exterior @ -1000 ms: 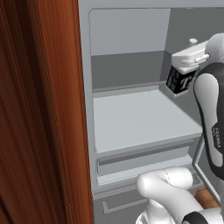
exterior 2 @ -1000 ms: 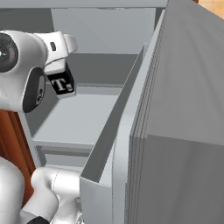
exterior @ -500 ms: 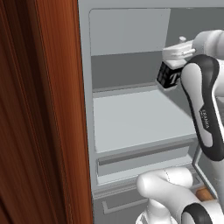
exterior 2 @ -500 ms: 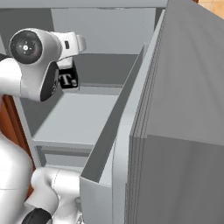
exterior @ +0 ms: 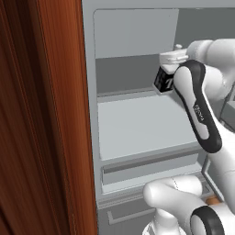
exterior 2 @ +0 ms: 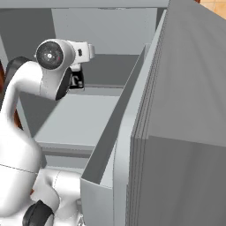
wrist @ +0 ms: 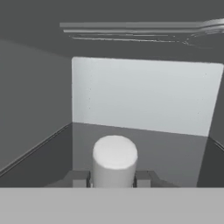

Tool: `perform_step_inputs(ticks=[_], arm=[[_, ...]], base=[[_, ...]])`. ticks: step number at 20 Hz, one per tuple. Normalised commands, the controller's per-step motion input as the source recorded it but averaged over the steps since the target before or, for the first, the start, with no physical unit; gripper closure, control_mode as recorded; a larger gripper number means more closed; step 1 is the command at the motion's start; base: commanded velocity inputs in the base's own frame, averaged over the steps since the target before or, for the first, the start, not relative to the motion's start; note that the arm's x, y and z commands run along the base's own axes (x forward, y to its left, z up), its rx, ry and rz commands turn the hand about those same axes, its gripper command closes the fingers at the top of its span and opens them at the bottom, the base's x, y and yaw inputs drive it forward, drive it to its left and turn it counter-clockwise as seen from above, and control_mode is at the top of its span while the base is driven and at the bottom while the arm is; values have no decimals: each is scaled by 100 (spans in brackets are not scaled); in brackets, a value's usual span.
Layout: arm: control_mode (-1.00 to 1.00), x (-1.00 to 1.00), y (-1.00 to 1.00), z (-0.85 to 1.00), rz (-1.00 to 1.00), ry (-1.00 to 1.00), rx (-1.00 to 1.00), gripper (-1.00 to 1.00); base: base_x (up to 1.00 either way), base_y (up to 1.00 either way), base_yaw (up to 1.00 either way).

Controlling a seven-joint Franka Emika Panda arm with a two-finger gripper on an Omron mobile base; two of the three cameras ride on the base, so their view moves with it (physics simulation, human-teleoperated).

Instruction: Place the liquor on the top shelf of the fridge to keep it out of children's reach, and place the lemon and onion on lower shelves for easy access.

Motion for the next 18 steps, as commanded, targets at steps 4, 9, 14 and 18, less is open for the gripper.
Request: perform_step_inputs(ticks=[4,9,14,18], arm=[[-100,66,3,-8,0,0,3,100],[-100,60,7,-1,0,0,0,100],[-100,57,9,0,0,0,0,100],[-100,40,1,0,0,-4,0,100]], base=[[0,0,0],[0,0,0],[0,0,0],[0,0,0]])
